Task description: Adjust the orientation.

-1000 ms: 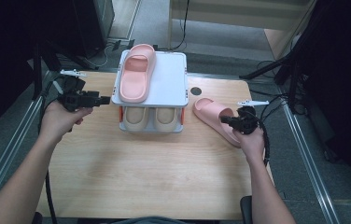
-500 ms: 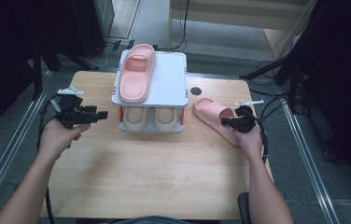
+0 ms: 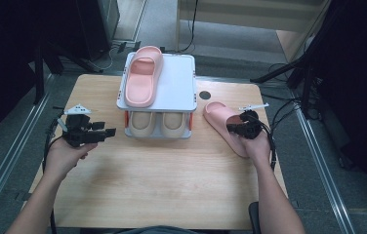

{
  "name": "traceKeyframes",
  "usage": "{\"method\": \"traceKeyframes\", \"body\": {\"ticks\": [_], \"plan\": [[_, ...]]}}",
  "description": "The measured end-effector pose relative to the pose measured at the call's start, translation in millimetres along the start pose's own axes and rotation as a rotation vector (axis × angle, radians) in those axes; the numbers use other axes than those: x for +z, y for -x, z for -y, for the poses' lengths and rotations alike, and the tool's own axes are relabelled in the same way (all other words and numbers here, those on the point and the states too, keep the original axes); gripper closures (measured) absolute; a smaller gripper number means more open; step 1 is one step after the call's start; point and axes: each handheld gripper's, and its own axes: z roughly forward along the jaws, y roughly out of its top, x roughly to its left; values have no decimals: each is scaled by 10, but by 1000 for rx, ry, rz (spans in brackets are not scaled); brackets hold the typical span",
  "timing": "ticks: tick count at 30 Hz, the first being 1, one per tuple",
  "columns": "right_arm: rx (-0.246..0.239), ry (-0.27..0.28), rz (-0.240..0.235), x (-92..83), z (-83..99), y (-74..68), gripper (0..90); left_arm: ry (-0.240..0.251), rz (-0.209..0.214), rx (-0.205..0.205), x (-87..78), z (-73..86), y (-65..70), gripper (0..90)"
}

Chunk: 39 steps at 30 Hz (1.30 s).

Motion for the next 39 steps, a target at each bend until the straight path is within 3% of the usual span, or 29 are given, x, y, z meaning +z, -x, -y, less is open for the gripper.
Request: {"method": "traceKeyframes", "body": {"ticks": [2, 6, 12, 19, 23, 30, 35, 39], "plan": [[1, -14, 1, 9, -19, -63, 883, 11, -20, 7, 19, 36, 23, 406], [-31, -17, -11, 46, -62, -203, 878, -3, -16, 15, 54, 56, 32, 406], [16, -8, -26, 138, -120, -307, 870, -24, -3, 29, 116, 65, 56, 405], [-1, -1, -3, 148, -157, -366, 857, -34, -4, 22, 125, 55, 23, 404], [7, 25, -7, 48, -119, -341, 844, -30, 5, 10, 135, 34, 9, 403], [27, 133, -6, -288, -13, -374, 786, -68, 15, -3, 212, -6, -21, 389], [45, 201, 35, -449, 93, -348, 616, -64, 31, -7, 261, -18, -36, 392], [77, 197, 13, -444, 160, -263, 539, -64, 35, -11, 299, -20, -53, 399]]}}
